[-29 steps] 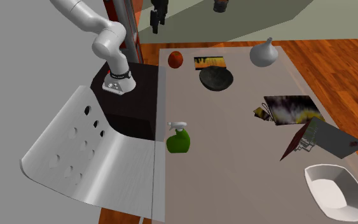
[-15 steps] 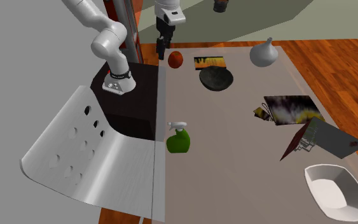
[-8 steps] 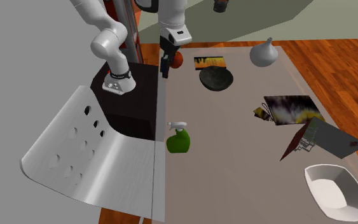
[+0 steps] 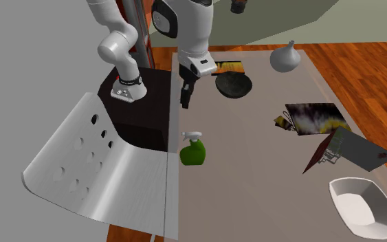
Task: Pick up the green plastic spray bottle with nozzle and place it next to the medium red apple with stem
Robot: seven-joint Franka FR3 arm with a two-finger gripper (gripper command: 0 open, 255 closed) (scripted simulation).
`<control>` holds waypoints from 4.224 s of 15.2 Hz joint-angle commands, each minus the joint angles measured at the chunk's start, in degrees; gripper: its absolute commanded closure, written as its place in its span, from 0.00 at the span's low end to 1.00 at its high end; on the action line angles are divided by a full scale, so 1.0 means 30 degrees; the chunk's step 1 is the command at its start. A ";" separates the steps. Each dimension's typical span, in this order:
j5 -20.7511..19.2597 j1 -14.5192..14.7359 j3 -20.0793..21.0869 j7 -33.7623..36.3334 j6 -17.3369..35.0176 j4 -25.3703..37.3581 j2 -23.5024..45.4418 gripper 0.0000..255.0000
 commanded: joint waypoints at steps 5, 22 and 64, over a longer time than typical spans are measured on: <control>0.2128 -0.0973 -0.1055 -0.3179 0.0443 0.4136 0.4634 0.00; 0.3987 -0.2328 -0.1071 -0.5201 0.1970 0.6054 0.8275 0.00; 0.3811 -0.2767 -0.1361 -0.5431 -0.5394 1.3210 0.7993 1.00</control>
